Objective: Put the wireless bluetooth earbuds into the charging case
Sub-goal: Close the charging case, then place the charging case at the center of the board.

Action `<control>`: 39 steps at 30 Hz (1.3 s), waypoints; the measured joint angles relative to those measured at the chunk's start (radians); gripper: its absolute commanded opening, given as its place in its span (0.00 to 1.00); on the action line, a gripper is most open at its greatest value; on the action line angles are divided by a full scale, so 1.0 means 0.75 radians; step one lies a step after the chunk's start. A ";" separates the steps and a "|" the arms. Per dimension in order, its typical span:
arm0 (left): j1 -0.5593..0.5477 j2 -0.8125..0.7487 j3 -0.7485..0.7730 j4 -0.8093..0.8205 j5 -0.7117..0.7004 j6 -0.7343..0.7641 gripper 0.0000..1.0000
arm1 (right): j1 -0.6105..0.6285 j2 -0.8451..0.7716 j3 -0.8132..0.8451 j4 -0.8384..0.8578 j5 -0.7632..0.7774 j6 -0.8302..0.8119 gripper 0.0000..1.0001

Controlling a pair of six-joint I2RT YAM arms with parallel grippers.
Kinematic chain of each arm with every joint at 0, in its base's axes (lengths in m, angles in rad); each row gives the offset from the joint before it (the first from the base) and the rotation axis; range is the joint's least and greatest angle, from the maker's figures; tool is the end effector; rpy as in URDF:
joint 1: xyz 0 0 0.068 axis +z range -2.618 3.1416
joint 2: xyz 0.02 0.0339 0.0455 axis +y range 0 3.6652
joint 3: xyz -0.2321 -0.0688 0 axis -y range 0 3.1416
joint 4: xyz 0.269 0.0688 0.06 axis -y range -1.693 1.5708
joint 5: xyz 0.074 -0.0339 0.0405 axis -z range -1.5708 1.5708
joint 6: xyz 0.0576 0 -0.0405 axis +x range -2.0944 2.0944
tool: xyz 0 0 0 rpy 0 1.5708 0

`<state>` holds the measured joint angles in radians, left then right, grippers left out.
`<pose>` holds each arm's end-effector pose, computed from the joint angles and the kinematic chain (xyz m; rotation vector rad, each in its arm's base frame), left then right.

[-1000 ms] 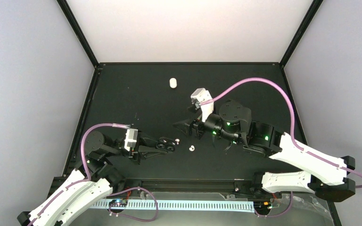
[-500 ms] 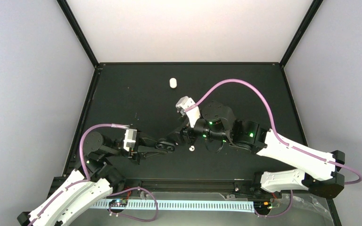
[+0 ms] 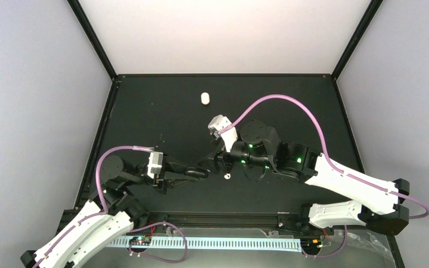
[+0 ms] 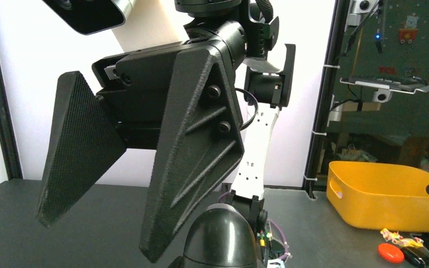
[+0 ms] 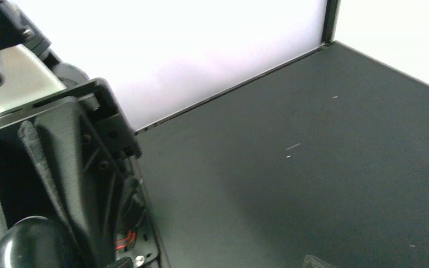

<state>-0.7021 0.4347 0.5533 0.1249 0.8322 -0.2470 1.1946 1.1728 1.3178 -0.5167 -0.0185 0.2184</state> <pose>0.1091 -0.1481 0.3298 1.0452 1.1403 -1.3163 0.1130 0.2889 0.3779 -0.9800 1.8180 0.9309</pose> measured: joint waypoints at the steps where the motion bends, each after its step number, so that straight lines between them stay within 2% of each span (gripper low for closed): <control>1: 0.000 0.001 0.000 -0.001 -0.004 0.001 0.02 | 0.001 -0.004 -0.001 0.000 0.025 0.001 0.80; 4: 0.000 0.000 0.000 -0.012 -0.058 0.002 0.02 | 0.001 -0.081 -0.067 0.055 0.186 0.026 0.82; 7: 0.000 0.001 0.000 -0.050 -0.182 0.001 0.01 | -0.011 -0.266 -0.218 0.122 0.390 0.056 0.82; 10: 0.000 0.015 0.005 -0.112 -0.418 -0.022 0.02 | -0.049 -0.427 -0.329 0.178 0.559 0.104 0.82; 12: 0.000 0.060 0.029 -0.163 -0.570 -0.044 0.02 | -0.061 -0.460 -0.368 0.200 0.620 0.133 0.82; 16: 0.004 0.297 0.173 -0.301 -0.834 -0.086 0.01 | -0.062 -0.445 -0.503 0.222 0.668 0.193 0.82; 19: 0.035 0.492 0.269 -0.348 -0.931 -0.118 0.02 | -0.061 -0.417 -0.613 0.211 0.675 0.230 0.82; 24: 0.233 0.711 0.290 -0.368 -0.931 -0.212 0.02 | -0.061 -0.417 -0.722 0.201 0.662 0.276 0.82; 30: 0.539 0.876 0.278 -0.319 -0.807 -0.356 0.01 | -0.061 -0.419 -0.750 0.201 0.607 0.283 0.82; 35: 0.650 1.024 0.277 -0.228 -0.744 -0.415 0.01 | -0.062 -0.427 -0.754 0.208 0.584 0.283 0.82; 39: 0.721 1.235 0.290 -0.188 -0.689 -0.451 0.01 | -0.061 -0.473 -0.795 0.221 0.578 0.289 0.83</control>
<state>-0.1616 1.3609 0.7712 -0.0162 0.3153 -0.5850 1.1488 0.8181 0.7216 -0.3508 0.4152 0.4355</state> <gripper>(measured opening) 0.224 0.824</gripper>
